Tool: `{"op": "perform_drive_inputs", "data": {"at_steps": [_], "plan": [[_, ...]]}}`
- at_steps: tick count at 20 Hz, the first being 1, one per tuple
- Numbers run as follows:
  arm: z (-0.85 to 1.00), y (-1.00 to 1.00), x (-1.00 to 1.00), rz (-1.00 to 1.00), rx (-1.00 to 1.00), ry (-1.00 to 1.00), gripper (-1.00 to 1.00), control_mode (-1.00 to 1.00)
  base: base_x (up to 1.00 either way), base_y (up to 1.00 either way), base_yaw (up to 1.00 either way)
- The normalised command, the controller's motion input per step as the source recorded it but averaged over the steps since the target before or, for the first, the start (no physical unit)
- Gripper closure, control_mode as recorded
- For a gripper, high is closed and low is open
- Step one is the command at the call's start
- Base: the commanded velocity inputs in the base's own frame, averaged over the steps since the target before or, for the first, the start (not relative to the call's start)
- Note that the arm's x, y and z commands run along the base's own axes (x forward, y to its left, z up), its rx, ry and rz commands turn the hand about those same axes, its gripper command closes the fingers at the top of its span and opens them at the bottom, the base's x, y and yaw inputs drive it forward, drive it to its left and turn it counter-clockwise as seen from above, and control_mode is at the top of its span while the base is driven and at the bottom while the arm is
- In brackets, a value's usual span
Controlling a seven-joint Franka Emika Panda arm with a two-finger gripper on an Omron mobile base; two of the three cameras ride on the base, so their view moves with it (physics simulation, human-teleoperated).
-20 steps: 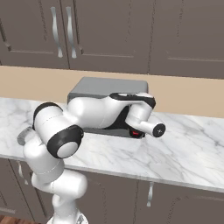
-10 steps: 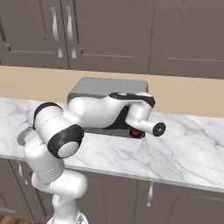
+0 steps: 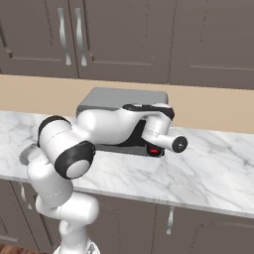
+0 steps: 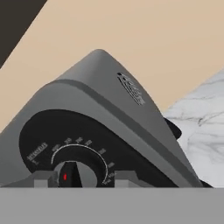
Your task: Pull the toaster oven rack outwards. Pick up the baguette from the plate and place it on the toaster oven rack. Close the toaster oven door fully and set the temperature to the lowest setting.
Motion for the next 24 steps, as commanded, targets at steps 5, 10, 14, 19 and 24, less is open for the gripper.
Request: {"op": "perform_drive_inputs", "data": {"at_steps": [5, 10, 14, 19, 24], "plan": [[0.19, 0.11, 0.4, -0.04, -0.2, 0.0, 1.0, -1.0, 0.0, 0.0, 0.0], [0.19, 0.25, 0.33, -0.08, -0.23, 0.0, 1.0, -1.0, 0.0, 0.0, 0.0], [0.16, 0.28, 0.29, -0.12, -0.22, 0.0, 1.0, -1.0, 0.0, 0.0, 0.0], [0.12, 0.1, 0.3, -0.09, -0.2, 0.0, 1.0, -1.0, 0.0, 0.0, 0.0], [0.13, 0.0, 0.23, -0.01, -0.17, -0.01, 1.0, -1.0, 0.0, 0.0, 0.0]]}}
